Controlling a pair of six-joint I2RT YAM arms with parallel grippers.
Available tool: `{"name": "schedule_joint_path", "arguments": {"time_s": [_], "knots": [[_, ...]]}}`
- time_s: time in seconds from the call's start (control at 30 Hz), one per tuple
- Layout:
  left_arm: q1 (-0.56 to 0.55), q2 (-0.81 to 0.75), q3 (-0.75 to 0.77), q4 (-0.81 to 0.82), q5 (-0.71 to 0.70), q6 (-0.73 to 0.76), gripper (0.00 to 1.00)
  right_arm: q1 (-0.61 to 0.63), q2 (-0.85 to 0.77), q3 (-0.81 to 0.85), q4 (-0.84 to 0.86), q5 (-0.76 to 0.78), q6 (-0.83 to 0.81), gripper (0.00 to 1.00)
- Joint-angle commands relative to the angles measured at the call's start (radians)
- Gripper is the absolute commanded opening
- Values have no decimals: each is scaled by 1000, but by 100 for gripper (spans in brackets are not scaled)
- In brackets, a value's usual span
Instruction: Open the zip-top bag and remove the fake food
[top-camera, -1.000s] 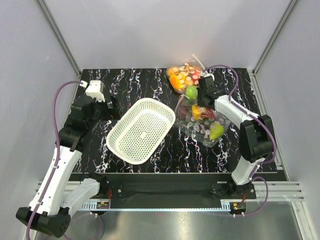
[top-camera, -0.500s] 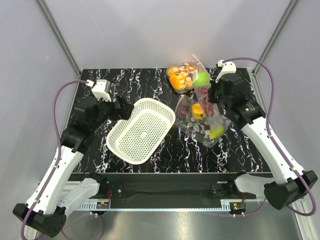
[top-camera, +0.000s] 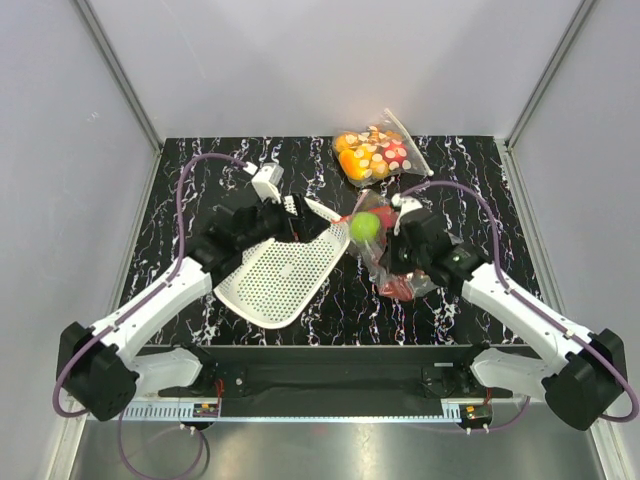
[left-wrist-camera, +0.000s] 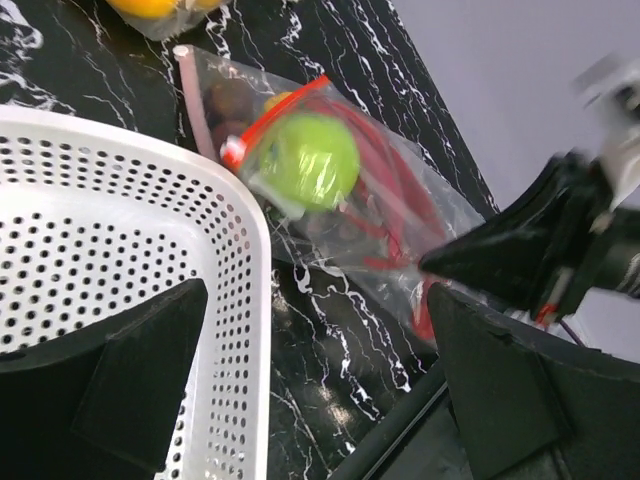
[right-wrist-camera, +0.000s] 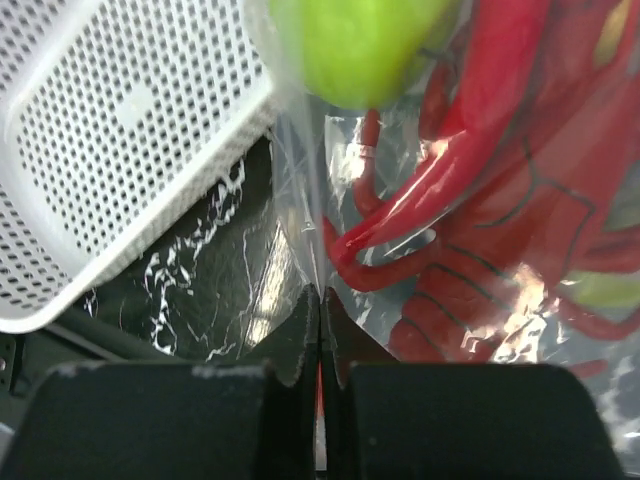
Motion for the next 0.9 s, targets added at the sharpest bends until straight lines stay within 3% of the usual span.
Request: {"name": "schedule_joint_path", "arguments": {"time_s": [0.0,0.33,0.6,0.87], "knots": [[-16,38,-10,167,59,-68,99,34,-47,-81,149,-74,113,0],[-54,219,4,170,-9,-64,99,40,-107,-145,231,-88,148,0],[-55,291,-1,251,-36,-111,86,40,-156,-187,260,-140,159,0],[-52,350,0,339,-79,-214,80,40,-197,-236,269,-145,163,0]]}}
